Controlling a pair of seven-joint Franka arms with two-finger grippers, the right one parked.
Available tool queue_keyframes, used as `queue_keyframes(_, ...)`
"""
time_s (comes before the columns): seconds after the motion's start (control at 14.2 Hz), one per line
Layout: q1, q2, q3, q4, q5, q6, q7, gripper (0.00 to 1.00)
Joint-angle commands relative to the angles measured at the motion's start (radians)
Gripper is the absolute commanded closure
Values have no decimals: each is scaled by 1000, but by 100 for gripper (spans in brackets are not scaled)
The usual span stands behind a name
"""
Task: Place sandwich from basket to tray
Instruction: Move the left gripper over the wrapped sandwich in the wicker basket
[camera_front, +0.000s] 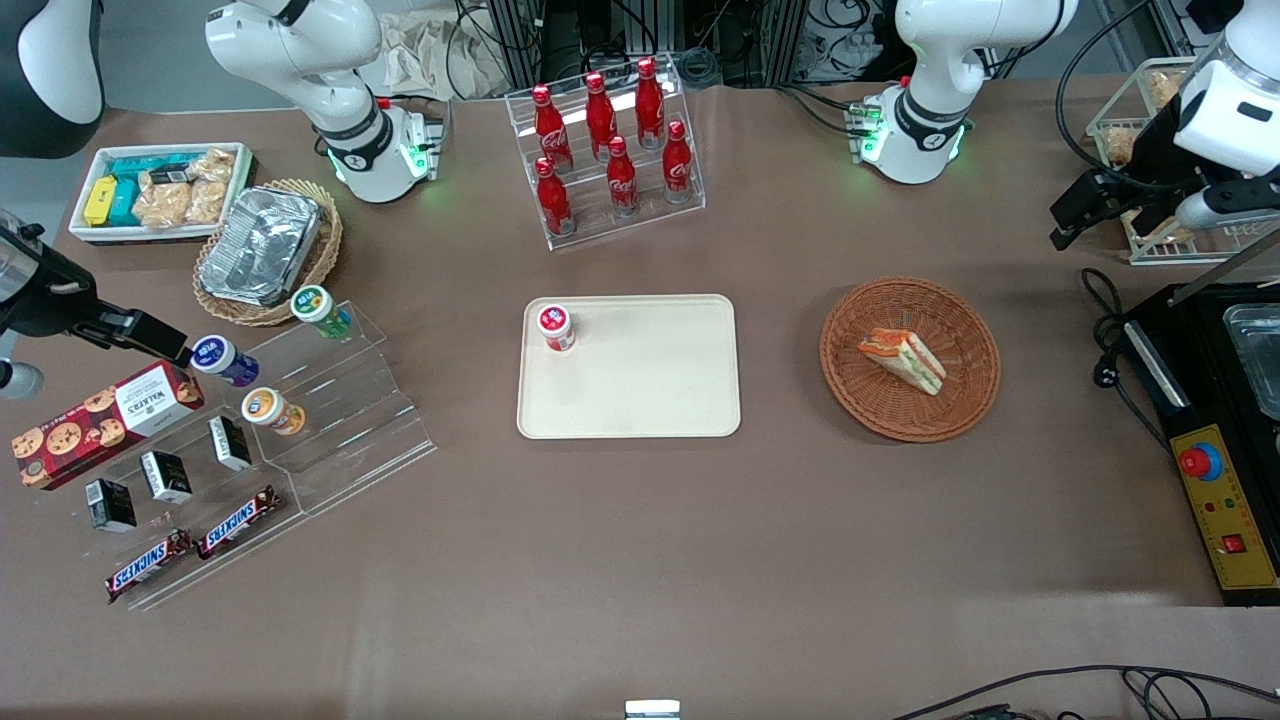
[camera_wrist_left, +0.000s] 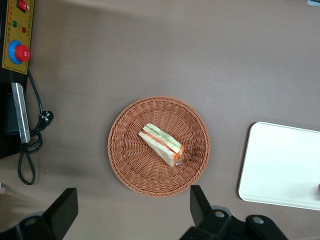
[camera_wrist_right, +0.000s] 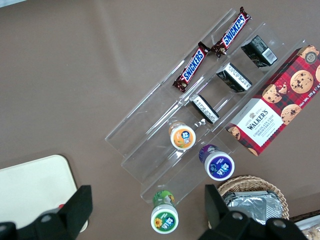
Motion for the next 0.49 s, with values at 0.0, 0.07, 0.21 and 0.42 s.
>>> queue_keyframes(0.0,-1,4,-10,19,6,-22,9,1)
queue_keyframes(0.07,1,4,-10,19,6,-22,9,1)
queue_keyframes(0.21,-7,5,-21,8,15,-24,9,1)
queue_keyframes(0.42,-8,-2,-33,-47,20,-19,9,1)
